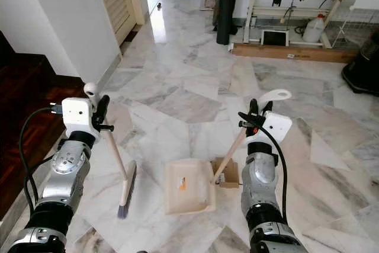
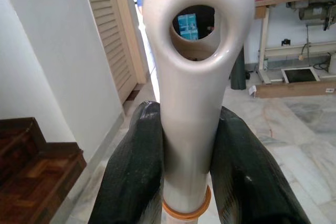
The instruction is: Sweep floor
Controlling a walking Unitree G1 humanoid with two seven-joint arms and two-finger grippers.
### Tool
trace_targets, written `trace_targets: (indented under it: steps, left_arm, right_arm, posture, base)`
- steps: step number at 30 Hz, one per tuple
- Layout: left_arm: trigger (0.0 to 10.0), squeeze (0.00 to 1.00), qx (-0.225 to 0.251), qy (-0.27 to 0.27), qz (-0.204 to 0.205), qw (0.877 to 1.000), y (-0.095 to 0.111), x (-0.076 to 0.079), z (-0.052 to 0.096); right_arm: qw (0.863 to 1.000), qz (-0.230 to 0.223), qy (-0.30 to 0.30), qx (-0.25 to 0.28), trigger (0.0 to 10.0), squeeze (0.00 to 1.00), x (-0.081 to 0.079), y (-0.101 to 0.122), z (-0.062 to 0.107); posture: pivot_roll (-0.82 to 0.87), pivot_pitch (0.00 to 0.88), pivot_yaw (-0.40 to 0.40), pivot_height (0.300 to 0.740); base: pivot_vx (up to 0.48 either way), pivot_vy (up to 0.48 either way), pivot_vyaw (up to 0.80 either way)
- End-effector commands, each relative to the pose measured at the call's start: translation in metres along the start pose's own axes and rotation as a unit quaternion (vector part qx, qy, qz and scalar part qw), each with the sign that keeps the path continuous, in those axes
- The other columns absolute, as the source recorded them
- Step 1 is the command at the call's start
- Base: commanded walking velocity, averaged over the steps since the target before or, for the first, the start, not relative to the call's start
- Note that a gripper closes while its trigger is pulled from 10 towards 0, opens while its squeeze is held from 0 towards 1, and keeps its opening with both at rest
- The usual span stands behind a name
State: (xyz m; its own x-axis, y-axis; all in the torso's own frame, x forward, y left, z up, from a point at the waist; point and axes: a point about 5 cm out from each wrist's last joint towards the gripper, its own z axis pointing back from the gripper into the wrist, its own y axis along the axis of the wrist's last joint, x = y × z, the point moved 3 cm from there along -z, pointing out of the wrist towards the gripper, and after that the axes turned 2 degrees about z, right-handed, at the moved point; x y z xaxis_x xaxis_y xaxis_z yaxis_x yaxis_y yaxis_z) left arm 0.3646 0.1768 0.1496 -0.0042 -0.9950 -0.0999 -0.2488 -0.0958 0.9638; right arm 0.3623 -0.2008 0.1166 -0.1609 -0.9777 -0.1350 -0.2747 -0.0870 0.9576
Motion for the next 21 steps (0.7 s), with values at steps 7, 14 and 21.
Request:
trace_targets:
  steps: [7, 14, 21]
  left_arm:
    - [10.0, 0.0, 0.035, 0.014, -0.01, 0.999, 0.011, 0.001, -0.001]
    - [10.0, 0.0, 0.039, 0.025, 0.011, 0.999, 0.01, 0.001, 0.005]
    - [10.0, 0.0, 0.031, 0.036, 0.021, 0.999, 0.002, -0.001, 0.008]
  right_arm:
    - [1.0, 0.015, 0.002, 0.013, 10.0, 0.0, 0.001, 0.008, -0.002]
    - [0.999, 0.038, 0.015, 0.007, 10.0, 0.0, 0.002, 0.005, 0.003]
    - [0.999, 0.047, 0.019, 0.012, 10.0, 0.0, 0.004, 0.009, 0.001]
  posture:
    - [0.03, 0.021, 0.044, 0.74]
    - [0.02, 0.023, 0.032, 0.74]
    - [0.0, 0.0, 0.023, 0.74]
  base:
    - [0.0, 0.0, 0.0]
    - [0.0, 0.0, 0.23]
    - [0.0, 0.0, 0.78]
